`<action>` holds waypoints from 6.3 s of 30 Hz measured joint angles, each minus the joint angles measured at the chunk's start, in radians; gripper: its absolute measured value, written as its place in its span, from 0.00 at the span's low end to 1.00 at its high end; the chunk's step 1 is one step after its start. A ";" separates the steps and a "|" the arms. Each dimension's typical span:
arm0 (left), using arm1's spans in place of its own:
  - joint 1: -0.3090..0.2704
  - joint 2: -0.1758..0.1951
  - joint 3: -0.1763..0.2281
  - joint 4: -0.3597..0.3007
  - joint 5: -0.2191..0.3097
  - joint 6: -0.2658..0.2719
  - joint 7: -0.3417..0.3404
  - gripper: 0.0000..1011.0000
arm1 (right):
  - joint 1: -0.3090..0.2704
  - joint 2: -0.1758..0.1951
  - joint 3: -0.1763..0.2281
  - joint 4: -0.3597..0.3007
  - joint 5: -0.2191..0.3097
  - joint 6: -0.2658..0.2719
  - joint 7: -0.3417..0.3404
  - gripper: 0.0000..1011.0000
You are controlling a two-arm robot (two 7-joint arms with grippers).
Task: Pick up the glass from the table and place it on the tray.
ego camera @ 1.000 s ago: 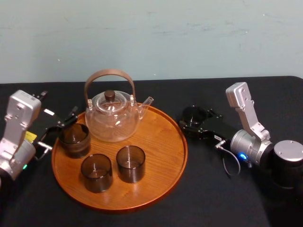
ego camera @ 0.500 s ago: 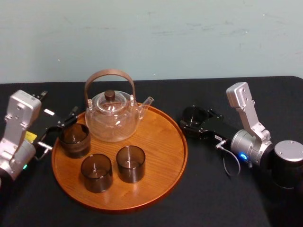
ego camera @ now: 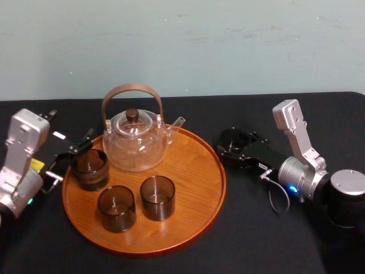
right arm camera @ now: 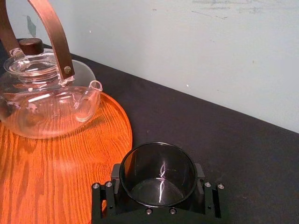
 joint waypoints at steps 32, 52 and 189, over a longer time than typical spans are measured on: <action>0.000 0.000 0.000 0.000 0.000 0.000 0.000 0.99 | 0.000 0.000 0.000 0.000 0.000 0.000 0.000 0.90; 0.000 0.000 0.000 0.000 0.000 0.000 0.000 0.99 | 0.000 0.000 0.000 0.000 0.000 0.000 0.000 0.89; 0.000 0.000 0.000 0.000 0.000 0.000 0.000 0.99 | 0.108 -0.034 -0.190 0.066 0.022 -0.031 0.159 0.97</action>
